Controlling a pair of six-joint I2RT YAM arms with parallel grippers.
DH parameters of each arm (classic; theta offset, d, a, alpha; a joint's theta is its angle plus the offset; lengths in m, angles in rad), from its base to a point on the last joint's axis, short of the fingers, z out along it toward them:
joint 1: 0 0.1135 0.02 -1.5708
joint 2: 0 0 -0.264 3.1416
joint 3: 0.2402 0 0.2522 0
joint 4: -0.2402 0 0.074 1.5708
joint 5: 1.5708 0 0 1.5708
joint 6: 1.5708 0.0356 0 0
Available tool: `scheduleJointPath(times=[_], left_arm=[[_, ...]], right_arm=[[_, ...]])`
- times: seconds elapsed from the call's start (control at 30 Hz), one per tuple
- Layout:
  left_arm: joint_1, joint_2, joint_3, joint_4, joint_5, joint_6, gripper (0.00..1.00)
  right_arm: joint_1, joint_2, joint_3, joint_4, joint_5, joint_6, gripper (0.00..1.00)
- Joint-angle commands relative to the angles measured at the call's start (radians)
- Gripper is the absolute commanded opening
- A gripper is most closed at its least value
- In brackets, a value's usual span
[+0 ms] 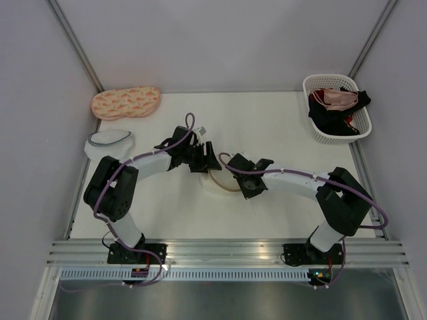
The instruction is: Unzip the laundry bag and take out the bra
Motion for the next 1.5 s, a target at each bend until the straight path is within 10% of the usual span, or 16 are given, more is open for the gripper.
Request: scheduleJointPath(times=[0.0,0.17,0.47,1.2,1.3,1.47], left_arm=[[0.003,-0.107,-0.006,-0.019,-0.087,0.008,0.8],[0.003,-0.357,-0.113,-0.145,-0.376,-0.17,0.86],[0.0,-0.867,-0.412,-0.171,-0.281,-0.456,0.99],[-0.091,-0.66,-0.512,0.2,-0.206,-0.623,0.97],[-0.091,-0.619,-0.512,0.208,-0.2,-0.6,0.83],[-0.091,-0.559,-0.523,0.264,-0.181,-0.583,0.25]], right_arm=[[0.002,-0.056,0.028,0.013,0.018,0.014,0.01],[0.002,-0.123,-0.002,0.084,-0.105,-0.014,0.0],[0.002,-0.188,-0.039,0.231,-0.481,-0.062,0.0],[0.092,-0.067,-0.031,0.384,-0.665,-0.056,0.01],[0.106,-0.053,-0.018,0.391,-0.665,-0.052,0.01],[0.112,-0.045,-0.008,0.375,-0.648,-0.056,0.0]])
